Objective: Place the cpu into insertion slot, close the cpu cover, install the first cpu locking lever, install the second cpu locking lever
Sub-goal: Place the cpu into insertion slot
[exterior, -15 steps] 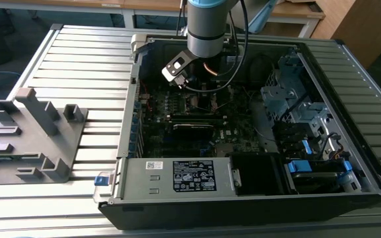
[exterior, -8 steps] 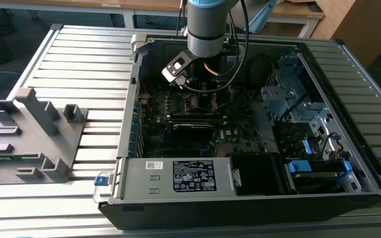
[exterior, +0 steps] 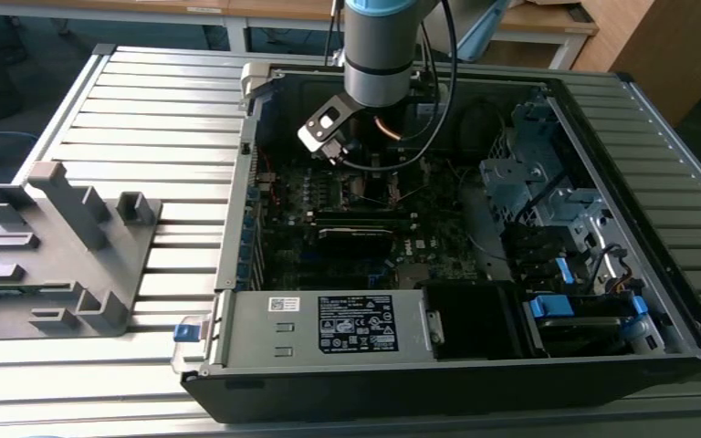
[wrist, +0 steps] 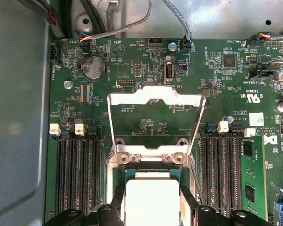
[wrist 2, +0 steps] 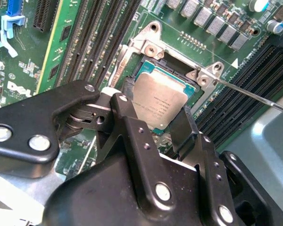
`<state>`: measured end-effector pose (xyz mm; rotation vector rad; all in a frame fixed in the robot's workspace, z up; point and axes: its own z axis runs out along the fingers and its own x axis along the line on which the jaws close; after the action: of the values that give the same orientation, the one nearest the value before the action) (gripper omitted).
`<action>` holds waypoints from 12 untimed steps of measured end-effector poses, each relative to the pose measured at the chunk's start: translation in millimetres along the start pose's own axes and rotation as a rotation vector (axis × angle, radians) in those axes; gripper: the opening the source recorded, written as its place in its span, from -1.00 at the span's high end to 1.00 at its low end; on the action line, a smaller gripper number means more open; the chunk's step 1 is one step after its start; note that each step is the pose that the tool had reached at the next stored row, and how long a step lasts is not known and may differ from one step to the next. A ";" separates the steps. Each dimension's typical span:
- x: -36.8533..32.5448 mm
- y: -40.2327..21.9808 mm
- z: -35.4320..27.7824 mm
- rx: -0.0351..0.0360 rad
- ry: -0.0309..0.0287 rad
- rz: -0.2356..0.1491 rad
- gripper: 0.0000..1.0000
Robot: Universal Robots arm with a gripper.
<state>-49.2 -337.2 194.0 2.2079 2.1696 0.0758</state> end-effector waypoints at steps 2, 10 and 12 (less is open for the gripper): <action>0.0 0.0 0.4 -0.0001 0.0002 -0.001 -0.08; 0.0 -0.2 1.1 0.0000 0.0000 -0.002 -0.08; 0.0 -0.2 1.2 0.0001 -0.0002 -0.002 -0.08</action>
<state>-49.4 -337.3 192.8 2.2060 2.1715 0.0754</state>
